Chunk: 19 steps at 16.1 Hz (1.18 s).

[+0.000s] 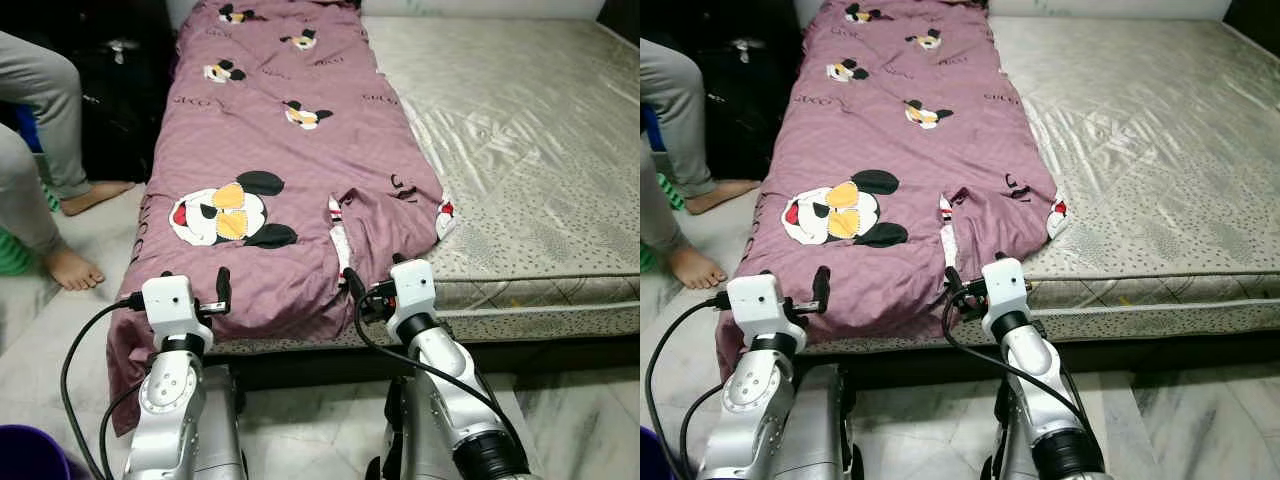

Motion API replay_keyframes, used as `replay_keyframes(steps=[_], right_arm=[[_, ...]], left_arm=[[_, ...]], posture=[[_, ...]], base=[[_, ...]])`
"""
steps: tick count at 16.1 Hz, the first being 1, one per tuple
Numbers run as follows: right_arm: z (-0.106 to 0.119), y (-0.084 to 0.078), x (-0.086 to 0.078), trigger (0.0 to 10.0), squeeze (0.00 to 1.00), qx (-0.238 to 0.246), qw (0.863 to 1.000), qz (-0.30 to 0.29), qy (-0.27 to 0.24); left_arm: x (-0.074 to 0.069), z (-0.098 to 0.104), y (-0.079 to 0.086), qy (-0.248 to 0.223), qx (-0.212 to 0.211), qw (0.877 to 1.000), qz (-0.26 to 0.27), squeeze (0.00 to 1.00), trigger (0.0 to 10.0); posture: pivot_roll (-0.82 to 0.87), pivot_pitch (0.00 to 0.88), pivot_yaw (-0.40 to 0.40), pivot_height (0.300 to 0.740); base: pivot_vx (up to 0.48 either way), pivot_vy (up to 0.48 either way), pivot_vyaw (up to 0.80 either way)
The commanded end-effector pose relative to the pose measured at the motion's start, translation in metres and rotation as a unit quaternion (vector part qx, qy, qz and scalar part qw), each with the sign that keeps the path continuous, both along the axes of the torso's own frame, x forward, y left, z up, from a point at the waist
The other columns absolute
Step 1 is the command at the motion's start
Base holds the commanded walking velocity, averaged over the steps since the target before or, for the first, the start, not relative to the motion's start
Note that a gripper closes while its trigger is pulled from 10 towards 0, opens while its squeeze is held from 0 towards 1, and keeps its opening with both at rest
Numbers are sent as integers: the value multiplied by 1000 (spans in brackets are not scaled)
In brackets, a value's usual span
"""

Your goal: Clean up the room

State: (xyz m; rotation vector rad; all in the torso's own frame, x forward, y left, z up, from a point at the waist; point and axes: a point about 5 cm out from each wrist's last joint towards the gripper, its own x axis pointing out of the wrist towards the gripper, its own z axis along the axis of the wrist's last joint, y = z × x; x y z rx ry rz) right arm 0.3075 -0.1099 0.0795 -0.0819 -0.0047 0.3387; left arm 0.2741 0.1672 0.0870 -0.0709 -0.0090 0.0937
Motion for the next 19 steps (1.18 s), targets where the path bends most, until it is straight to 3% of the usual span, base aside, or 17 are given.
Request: replay_keyframes(steps=[1,4,14,16,19], right_arm=[[1,2,0,10000,0,-6,1000,5,-5],[1,0,1,10000,0,-1,1000,-1,-1],[5,-6,5,10000,0,10,1000,-26,-5],[10,-11,9,10000,0,15,999,-46,-12],[21,-12,27,10000,0,32,996,-81,-12]], left_arm=[[-1,-1,1,3,-3,1000,-1,0,10000],[-1,-1,0,4,-2,1000,-2,0,10000],[-3,-4,1,12,-7,1000,1,0,10000],[-7,-1,1,8,7,1000,-5,0,10000],[-29,5,5,6,44,998,-32,0,10000]], posture=[[28,111,-38,522],[28,111,-38,522],[37,104,-36,522],[44,115,-29,522],[83,151,-5,522]], base=[[247,0,788],[80,0,706],[0,0,0],[0,0,0],[0,0,0]])
